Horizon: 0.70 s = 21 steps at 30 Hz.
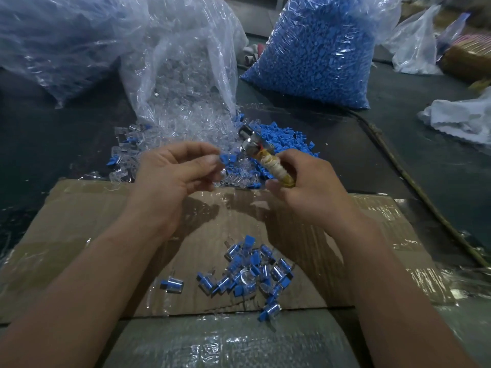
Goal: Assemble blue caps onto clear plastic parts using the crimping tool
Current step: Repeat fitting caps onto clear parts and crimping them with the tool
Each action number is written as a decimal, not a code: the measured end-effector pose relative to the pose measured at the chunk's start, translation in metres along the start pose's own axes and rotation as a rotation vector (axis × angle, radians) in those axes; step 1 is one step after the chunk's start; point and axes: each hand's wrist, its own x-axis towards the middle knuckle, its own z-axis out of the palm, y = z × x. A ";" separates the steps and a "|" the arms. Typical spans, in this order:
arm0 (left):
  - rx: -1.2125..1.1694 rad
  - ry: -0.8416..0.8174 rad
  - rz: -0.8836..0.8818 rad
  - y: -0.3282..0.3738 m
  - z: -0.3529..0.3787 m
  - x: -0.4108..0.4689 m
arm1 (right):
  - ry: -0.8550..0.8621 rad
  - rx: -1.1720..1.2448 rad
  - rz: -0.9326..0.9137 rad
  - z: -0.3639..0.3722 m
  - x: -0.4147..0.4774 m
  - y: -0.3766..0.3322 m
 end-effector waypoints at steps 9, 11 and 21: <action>0.352 -0.650 -0.185 0.003 0.005 -0.012 | -0.115 -0.138 -0.029 0.006 0.000 -0.003; 0.388 -0.735 -0.197 0.002 0.004 -0.013 | -0.128 -0.149 -0.041 0.008 0.001 -0.004; 0.116 0.030 0.011 0.001 -0.005 -0.003 | -0.214 -0.168 -0.089 0.011 0.000 -0.006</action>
